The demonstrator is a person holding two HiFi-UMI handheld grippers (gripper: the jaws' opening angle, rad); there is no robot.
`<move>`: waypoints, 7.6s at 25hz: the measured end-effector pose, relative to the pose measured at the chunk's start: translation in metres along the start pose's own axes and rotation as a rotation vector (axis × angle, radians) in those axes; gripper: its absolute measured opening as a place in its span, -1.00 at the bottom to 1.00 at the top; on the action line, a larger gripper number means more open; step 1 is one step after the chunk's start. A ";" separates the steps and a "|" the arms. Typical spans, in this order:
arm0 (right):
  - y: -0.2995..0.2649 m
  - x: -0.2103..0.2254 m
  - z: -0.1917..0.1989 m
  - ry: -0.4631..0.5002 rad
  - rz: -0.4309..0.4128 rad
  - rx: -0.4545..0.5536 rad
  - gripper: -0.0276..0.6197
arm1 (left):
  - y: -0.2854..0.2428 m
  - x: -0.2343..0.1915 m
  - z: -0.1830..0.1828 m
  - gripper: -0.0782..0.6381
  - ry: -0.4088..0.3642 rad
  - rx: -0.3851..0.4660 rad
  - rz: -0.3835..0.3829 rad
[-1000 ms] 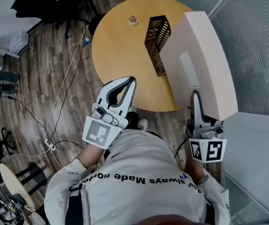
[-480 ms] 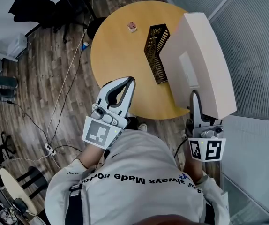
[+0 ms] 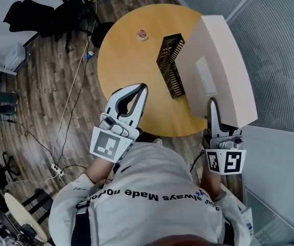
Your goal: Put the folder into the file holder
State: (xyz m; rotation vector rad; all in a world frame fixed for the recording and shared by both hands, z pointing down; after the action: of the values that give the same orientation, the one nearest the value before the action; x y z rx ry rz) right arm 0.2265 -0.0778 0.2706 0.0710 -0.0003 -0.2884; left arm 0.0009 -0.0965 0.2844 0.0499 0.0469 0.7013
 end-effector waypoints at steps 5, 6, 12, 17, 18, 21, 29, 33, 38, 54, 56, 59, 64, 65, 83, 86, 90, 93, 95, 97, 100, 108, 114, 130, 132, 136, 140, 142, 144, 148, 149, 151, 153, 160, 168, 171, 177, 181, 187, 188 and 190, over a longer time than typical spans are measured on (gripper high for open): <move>-0.021 -0.004 0.008 0.007 0.016 -0.016 -0.04 | -0.005 -0.021 0.001 -0.71 0.012 0.005 0.012; -0.025 -0.005 0.009 0.010 0.020 -0.019 -0.04 | -0.006 -0.026 0.002 -0.71 0.017 0.007 0.013; -0.045 -0.015 0.010 0.028 0.036 -0.026 -0.04 | -0.009 -0.047 -0.002 -0.71 0.023 0.013 0.038; -0.060 -0.018 0.020 0.040 0.042 -0.044 -0.04 | -0.014 -0.066 0.003 -0.71 0.023 0.016 0.044; -0.063 -0.019 0.022 0.043 0.045 -0.046 -0.04 | -0.014 -0.070 0.003 -0.71 0.029 0.019 0.044; -0.069 -0.023 0.024 0.049 0.049 -0.049 -0.04 | -0.015 -0.078 0.002 -0.71 0.040 0.027 0.045; -0.074 -0.021 0.035 0.061 0.060 -0.055 -0.04 | -0.018 -0.082 0.006 -0.71 0.037 0.027 0.062; -0.075 -0.016 0.047 0.055 0.061 -0.045 -0.04 | -0.021 -0.079 0.011 -0.71 0.020 0.010 0.075; -0.074 -0.007 0.061 0.028 0.060 -0.046 -0.04 | -0.027 -0.072 0.010 -0.71 0.040 0.015 0.077; -0.085 -0.006 0.081 0.028 0.038 -0.036 -0.04 | -0.029 -0.062 0.014 -0.71 0.032 -0.018 0.115; -0.086 -0.007 0.083 0.029 0.038 -0.034 -0.04 | -0.028 -0.063 0.016 -0.71 0.032 -0.023 0.117; -0.089 -0.006 0.087 0.028 0.040 -0.037 -0.04 | -0.026 -0.066 0.017 -0.71 0.032 -0.024 0.115; -0.096 -0.006 0.090 0.022 0.038 -0.033 -0.04 | -0.022 -0.071 0.019 -0.71 0.038 -0.024 0.112; -0.097 -0.006 0.091 0.022 0.036 -0.031 -0.04 | -0.021 -0.072 0.020 -0.71 0.040 -0.024 0.112; -0.108 0.001 0.108 0.006 0.002 -0.004 -0.04 | -0.013 -0.075 0.021 -0.71 0.055 -0.014 0.078; -0.109 0.002 0.110 -0.001 0.002 0.003 -0.04 | -0.013 -0.075 0.022 -0.71 0.057 -0.014 0.074; -0.108 0.003 0.113 -0.008 0.000 0.007 -0.04 | -0.010 -0.073 0.022 -0.71 0.058 -0.015 0.071; -0.108 0.005 0.118 -0.019 -0.002 0.011 -0.04 | -0.009 -0.073 0.023 -0.71 0.057 -0.015 0.068; -0.109 0.006 0.121 -0.032 -0.005 0.013 -0.04 | -0.008 -0.074 0.023 -0.71 0.058 -0.019 0.064; -0.108 0.005 0.124 -0.038 -0.007 0.011 -0.04 | -0.004 -0.074 0.023 -0.71 0.060 -0.021 0.061; -0.106 0.003 0.131 -0.039 -0.012 0.010 -0.04 | 0.000 -0.075 0.024 -0.71 0.060 -0.020 0.060; -0.108 0.003 0.140 -0.041 -0.008 -0.002 -0.04 | 0.002 -0.078 0.021 -0.71 0.061 -0.016 0.055; -0.109 0.007 0.146 -0.060 -0.002 -0.001 -0.04 | 0.002 -0.079 0.022 -0.71 0.061 -0.017 0.053; -0.109 0.008 0.165 -0.089 -0.019 -0.024 -0.04 | 0.009 -0.084 0.021 -0.71 0.063 -0.012 0.039; -0.109 0.009 0.168 -0.092 -0.016 -0.028 -0.04 | 0.010 -0.084 0.020 -0.71 0.061 -0.009 0.036; -0.110 0.009 0.170 -0.089 -0.020 -0.028 -0.04 | 0.011 -0.085 0.020 -0.71 0.058 -0.011 0.034; -0.110 0.010 0.173 -0.086 -0.038 -0.018 -0.04 | 0.014 -0.085 0.023 -0.71 0.057 -0.019 0.029; -0.108 0.010 0.175 -0.079 -0.044 -0.013 -0.04 | 0.015 -0.084 0.024 -0.71 0.055 -0.019 0.026; -0.108 0.010 0.176 -0.072 -0.048 -0.010 -0.04 | 0.015 -0.083 0.024 -0.71 0.051 -0.020 0.025; -0.108 0.012 0.178 -0.073 -0.051 -0.002 -0.04 | 0.014 -0.083 0.021 -0.71 0.048 -0.021 0.026; -0.108 0.012 0.178 -0.074 -0.050 0.000 -0.04 | 0.014 -0.083 0.021 -0.71 0.047 -0.022 0.027; -0.108 0.012 0.178 -0.080 -0.051 0.004 -0.04 | 0.015 -0.083 0.020 -0.71 0.040 -0.019 0.029; -0.107 0.012 0.181 -0.087 -0.051 0.006 -0.04 | 0.015 -0.082 0.020 -0.71 0.040 -0.022 0.031; -0.109 0.010 0.186 -0.078 -0.058 -0.001 -0.04 | 0.012 -0.083 0.021 -0.71 0.048 -0.029 0.027; -0.107 0.005 0.187 -0.079 -0.066 -0.013 -0.04 | 0.015 -0.083 0.020 -0.71 0.048 -0.030 0.028; -0.109 0.006 0.189 -0.087 -0.065 -0.020 -0.04 | 0.014 -0.086 0.021 -0.71 0.037 -0.036 0.026; -0.108 0.008 0.193 -0.096 -0.066 -0.027 -0.04 | 0.011 -0.083 0.021 -0.71 0.046 -0.025 0.031; -0.102 0.007 0.194 -0.097 -0.067 -0.035 -0.04 | 0.015 -0.079 0.023 -0.71 0.027 -0.031 0.043; -0.107 0.006 0.193 -0.097 -0.060 -0.055 -0.04 | 0.009 -0.084 0.018 -0.71 0.043 -0.021 0.047; -0.105 0.006 0.194 -0.102 -0.054 -0.058 -0.04 | 0.010 -0.083 0.018 -0.71 0.048 -0.018 0.048; -0.103 0.006 0.196 -0.113 -0.047 -0.067 -0.04 | 0.010 -0.082 0.018 -0.71 0.050 -0.019 0.049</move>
State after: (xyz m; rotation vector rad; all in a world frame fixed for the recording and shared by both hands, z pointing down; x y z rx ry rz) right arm 0.2012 -0.1920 0.4586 -0.0117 -0.1012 -0.3389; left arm -0.0673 -0.1423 0.3050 0.0157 0.0868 0.7519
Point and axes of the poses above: the fingertips, and each gripper's own axes: y backward along the fingers, x to its right, z out of its underside, the point moved 3 cm from there along y, backward along the fingers, and after that the axes turned 3 degrees about z, right-handed, at the moved point
